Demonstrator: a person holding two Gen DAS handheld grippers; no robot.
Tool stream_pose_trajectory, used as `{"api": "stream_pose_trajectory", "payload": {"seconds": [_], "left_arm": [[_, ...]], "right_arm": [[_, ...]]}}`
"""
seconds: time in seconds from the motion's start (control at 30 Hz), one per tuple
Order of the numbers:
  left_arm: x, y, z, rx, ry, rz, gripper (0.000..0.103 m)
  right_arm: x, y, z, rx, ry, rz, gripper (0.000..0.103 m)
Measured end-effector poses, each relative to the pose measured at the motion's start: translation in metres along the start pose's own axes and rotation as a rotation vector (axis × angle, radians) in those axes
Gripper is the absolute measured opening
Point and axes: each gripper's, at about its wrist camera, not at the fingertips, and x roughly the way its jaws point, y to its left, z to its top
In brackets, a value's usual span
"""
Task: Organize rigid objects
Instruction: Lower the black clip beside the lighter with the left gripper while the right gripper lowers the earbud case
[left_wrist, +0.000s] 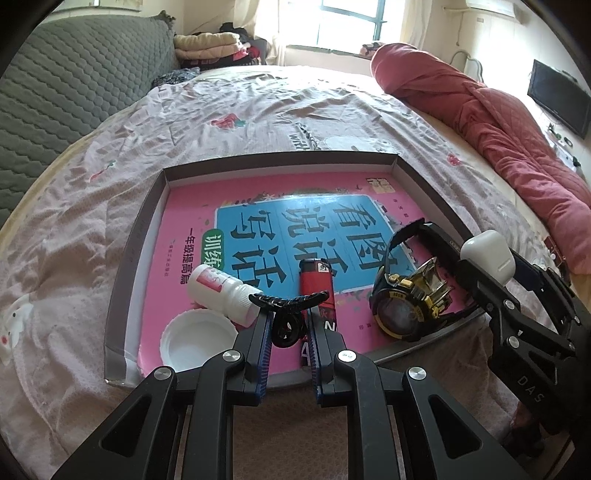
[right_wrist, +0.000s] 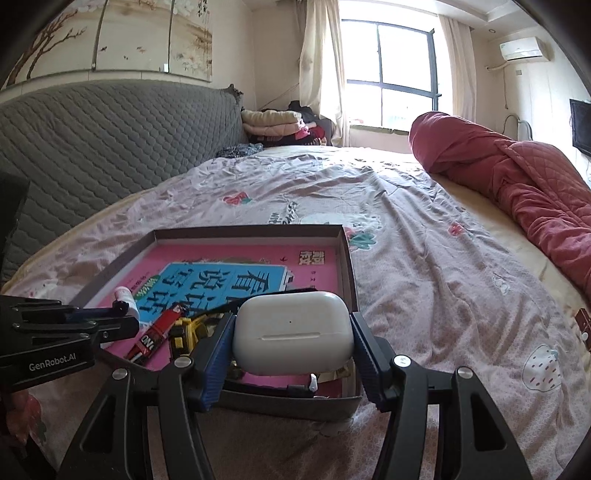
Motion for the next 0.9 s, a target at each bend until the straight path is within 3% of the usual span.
{"api": "stream_pose_trajectory", "payload": {"seconds": [0.9], "left_arm": [[0.006,0.001,-0.004,0.005,0.006,0.001,0.018]], "right_arm": [[0.015,0.007,-0.006,-0.060,0.064,-0.046,0.060]]}}
